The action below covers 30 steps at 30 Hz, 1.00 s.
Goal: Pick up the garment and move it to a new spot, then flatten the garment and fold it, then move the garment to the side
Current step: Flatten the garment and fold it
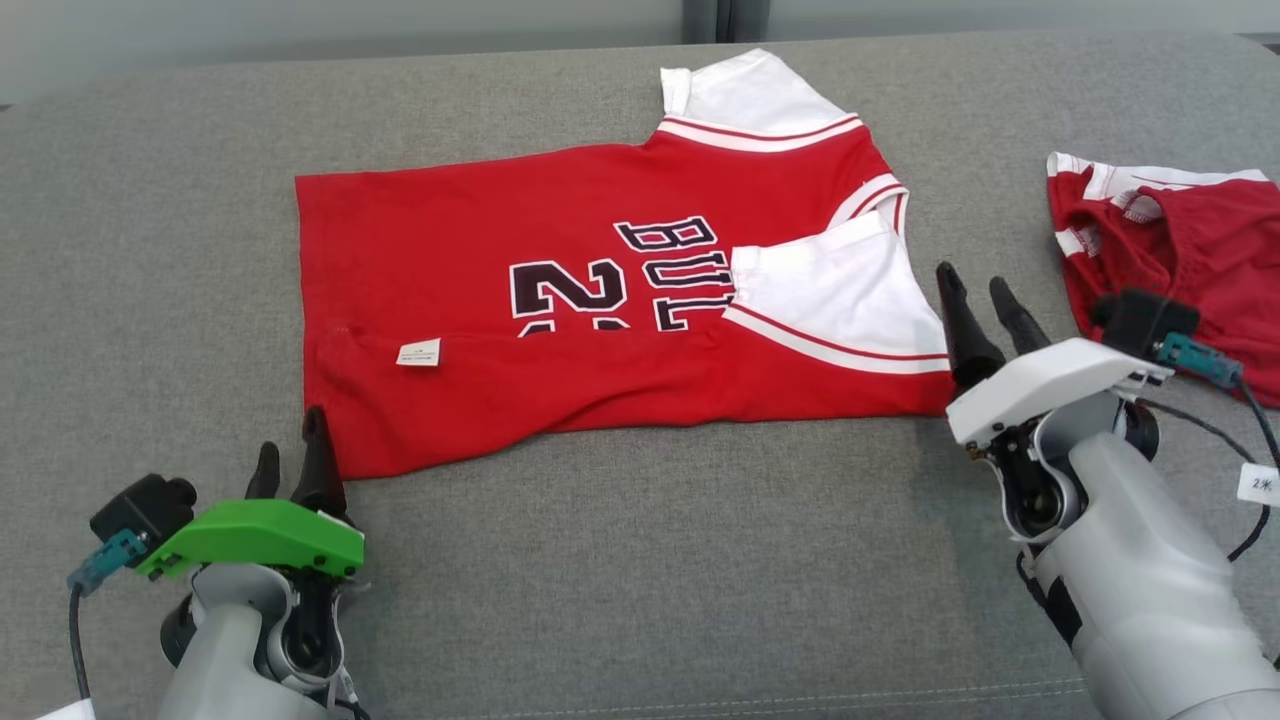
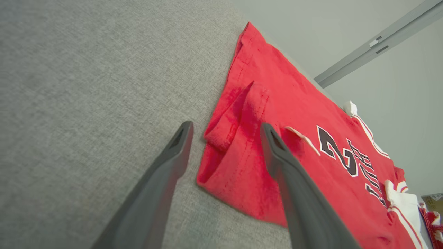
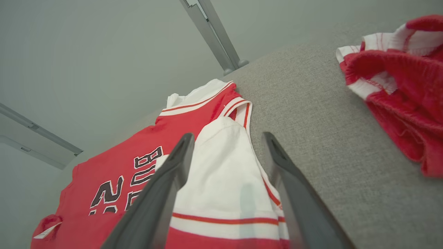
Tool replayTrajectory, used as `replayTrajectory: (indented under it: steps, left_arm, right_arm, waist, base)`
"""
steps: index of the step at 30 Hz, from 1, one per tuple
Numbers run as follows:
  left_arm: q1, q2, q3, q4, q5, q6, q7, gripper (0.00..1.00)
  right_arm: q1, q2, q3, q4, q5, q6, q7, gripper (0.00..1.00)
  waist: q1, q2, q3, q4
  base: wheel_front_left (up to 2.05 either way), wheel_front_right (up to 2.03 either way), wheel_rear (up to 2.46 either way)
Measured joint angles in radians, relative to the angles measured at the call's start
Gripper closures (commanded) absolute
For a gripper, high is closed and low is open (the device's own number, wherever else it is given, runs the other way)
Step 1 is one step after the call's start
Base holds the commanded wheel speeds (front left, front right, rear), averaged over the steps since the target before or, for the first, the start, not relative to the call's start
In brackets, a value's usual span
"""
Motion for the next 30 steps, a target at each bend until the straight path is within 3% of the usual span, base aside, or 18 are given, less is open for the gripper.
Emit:
replayTrajectory:
  steps: [14, 30]
  left_arm:
    - [0.088, -0.009, -0.005, -0.001, -0.104, -0.028, 0.042, 0.0]
    - [0.062, -0.011, -0.022, -0.021, -0.152, -0.028, 0.067, 0.0]
  right_arm:
    - [0.17, 0.067, -0.034, -0.012, 0.148, 0.009, -0.016, 0.0]
    - [0.181, 0.066, 0.058, -0.02, 0.165, 0.009, -0.006, 0.0]
  waist:
    - [0.0, 0.0, -0.033, -0.015]
    - [0.0, 0.0, -0.012, -0.035]
  base:
    - [0.0, 0.0, 0.0]
    - [0.0, 0.0, 0.0]
